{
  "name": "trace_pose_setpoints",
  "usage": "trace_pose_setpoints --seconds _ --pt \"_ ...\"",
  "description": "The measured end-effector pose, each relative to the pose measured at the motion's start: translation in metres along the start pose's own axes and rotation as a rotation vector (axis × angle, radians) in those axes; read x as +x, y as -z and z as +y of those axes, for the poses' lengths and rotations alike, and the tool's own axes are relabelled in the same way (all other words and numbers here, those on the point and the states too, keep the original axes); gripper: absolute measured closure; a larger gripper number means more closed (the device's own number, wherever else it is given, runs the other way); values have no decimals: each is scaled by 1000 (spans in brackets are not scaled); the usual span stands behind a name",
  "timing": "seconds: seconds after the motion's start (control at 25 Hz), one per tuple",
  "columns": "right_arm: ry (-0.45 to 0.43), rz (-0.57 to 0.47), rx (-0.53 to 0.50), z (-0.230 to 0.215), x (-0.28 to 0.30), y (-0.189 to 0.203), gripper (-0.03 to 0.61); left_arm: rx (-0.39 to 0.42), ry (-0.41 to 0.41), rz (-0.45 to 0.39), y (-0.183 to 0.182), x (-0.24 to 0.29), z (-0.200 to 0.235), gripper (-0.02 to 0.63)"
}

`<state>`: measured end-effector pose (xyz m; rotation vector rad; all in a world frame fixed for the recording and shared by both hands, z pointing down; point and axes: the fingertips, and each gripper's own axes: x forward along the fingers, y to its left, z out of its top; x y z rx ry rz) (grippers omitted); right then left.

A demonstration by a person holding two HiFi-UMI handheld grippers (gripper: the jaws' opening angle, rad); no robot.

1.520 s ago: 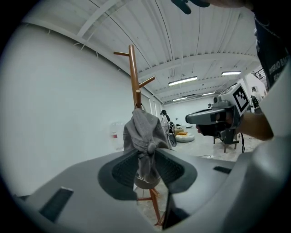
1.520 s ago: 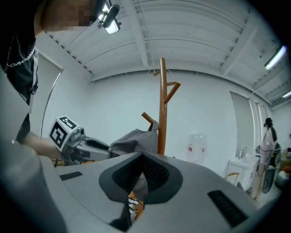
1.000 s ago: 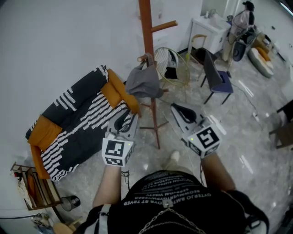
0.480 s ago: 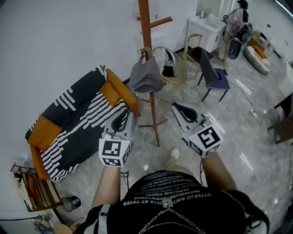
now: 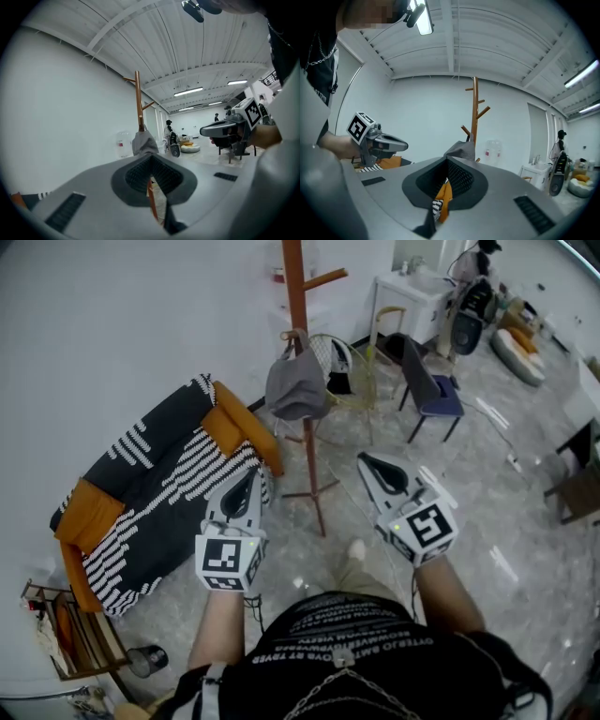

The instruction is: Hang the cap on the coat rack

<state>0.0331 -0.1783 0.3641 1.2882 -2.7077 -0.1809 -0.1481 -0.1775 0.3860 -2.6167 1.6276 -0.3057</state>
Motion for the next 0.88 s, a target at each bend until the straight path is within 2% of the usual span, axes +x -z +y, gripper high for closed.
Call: trace_pose_setpoints --seconds 0.36,0.68,0.88 --pt "-7 -1 0 -3 -12 3 575 -17 31 27 9 -1 -20 611" --pt "-63 -37 6 -10 -21 -15 575 5 -4 39 -9 -5 -41 611" --pt "-75 -27 -14 -22 -42 -11 575 11 -52 44 -15 -4 -61 611"
